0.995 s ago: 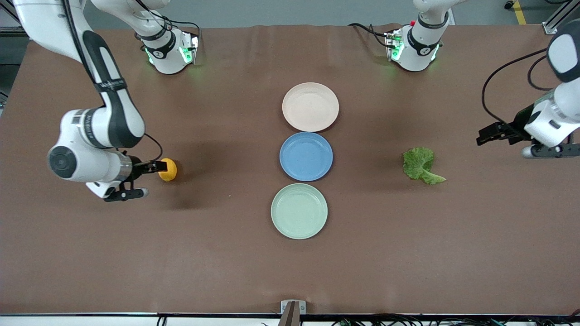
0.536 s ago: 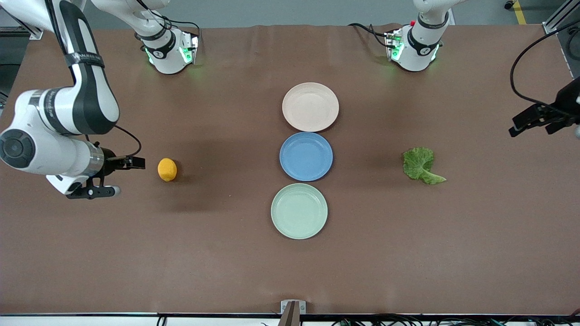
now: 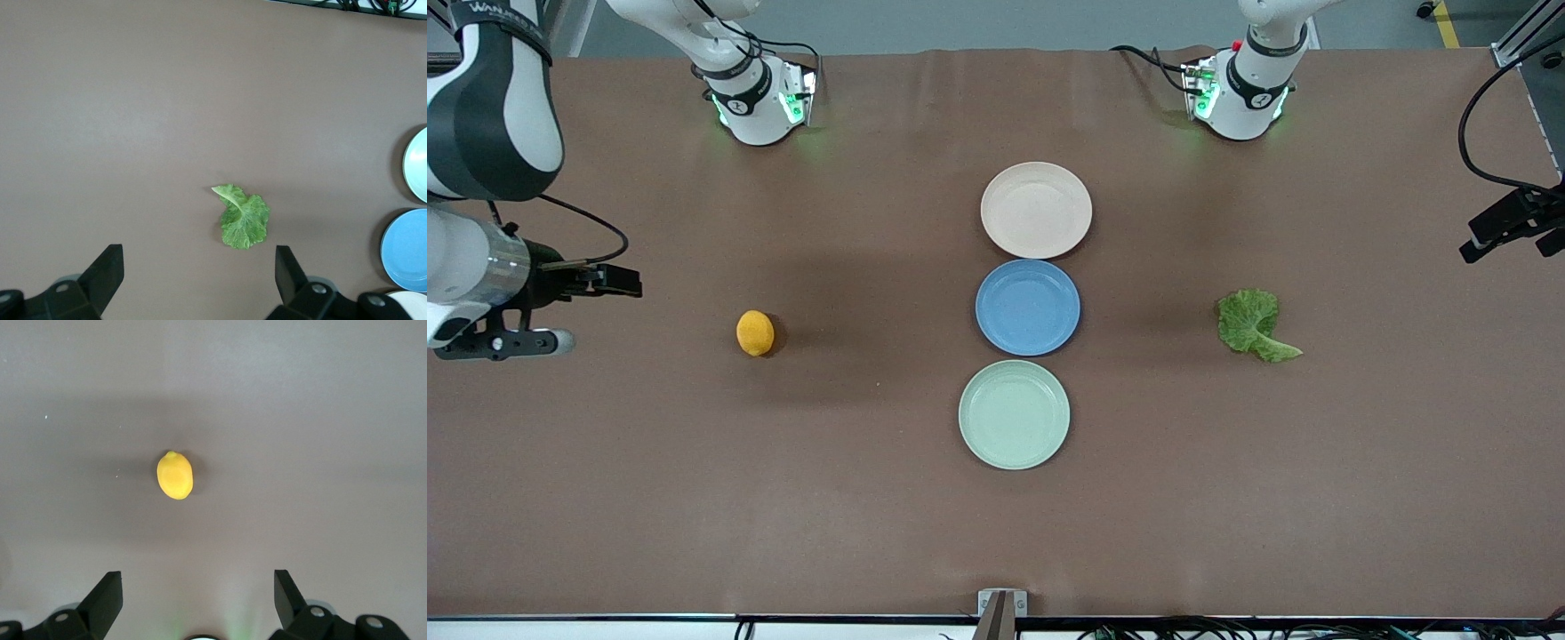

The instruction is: Pick lemon and lettuce from plates

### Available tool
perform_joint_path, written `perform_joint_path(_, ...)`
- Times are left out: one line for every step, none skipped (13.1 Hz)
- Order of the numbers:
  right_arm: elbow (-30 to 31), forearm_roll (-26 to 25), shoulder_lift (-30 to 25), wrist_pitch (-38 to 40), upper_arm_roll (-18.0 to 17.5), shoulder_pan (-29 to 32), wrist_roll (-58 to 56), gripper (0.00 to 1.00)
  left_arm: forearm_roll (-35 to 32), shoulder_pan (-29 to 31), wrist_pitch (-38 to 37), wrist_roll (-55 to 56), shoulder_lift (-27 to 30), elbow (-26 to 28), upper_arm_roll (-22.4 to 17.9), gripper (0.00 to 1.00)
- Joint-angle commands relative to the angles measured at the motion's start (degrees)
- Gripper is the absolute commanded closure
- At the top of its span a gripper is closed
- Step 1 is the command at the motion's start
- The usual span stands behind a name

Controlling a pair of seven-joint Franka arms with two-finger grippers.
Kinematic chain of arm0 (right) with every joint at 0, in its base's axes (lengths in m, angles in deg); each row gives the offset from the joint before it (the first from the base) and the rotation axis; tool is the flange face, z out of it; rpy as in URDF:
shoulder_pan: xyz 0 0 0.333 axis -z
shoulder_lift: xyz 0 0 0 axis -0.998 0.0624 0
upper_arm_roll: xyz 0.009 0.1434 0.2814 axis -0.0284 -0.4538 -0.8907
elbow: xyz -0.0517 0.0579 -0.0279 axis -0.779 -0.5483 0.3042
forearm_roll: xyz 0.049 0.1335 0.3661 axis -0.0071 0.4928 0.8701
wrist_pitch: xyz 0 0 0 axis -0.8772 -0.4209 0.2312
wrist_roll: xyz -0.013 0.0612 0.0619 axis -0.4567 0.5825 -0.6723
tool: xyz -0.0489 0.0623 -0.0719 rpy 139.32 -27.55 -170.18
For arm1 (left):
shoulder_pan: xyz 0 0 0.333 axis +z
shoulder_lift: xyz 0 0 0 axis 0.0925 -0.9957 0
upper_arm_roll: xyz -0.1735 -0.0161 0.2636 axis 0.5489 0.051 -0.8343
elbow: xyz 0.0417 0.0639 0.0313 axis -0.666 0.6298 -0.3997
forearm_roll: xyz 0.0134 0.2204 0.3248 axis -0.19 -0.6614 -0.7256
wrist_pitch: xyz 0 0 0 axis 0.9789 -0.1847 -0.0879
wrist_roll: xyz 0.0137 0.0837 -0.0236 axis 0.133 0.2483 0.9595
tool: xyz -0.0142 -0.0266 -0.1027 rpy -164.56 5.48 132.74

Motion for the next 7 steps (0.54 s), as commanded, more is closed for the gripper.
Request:
perform_joint_path(-4.3, -1.2, 0.8, 2.3, -0.6, 0.9, -0.7, 0.0, -0.3, 0.0, -1.3, 0.3, -0.9, -1.9, -0.1, 0.0)
perform_joint_path(-4.4, -1.2, 0.8, 3.0, -0.6, 1.0, -0.7, 0.0, -0.3, 0.0, -1.3, 0.3, -0.9, -1.9, -0.1, 0.0)
perform_joint_path(-4.4, -1.2, 0.8, 3.1, -0.6, 1.0, -0.8, 0.0, -0.3, 0.0, -1.3, 0.1, -0.9, -1.9, -0.1, 0.0)
perform_joint_path(-4.4, -1.1, 0.8, 3.1, -0.6, 1.0, -0.8, 0.0, -0.3, -1.0, -1.3, 0.2, -0.9, -1.9, -0.5, 0.0)
perform_joint_path(-4.4, -0.7, 0.7, 3.1, -0.6, 0.8, -0.5, 0.0, -0.3, -5.5, -1.3, 0.5, -0.9, -1.8, -4.2, 0.0)
perform_joint_path(-4.3, -0.2, 0.7, 3.7, -0.7, 0.8, -0.3, 0.0, -0.3, -11.9, -1.5, 0.6, -0.9, -1.7, -11.1, 0.0)
perform_joint_path(-4.0, -0.2, 0.6, 6.2, -0.7, 0.8, -0.1, 0.0, -0.3, -17.4, -2.4, 0.5, -0.9, -1.8, -16.7, 0.0)
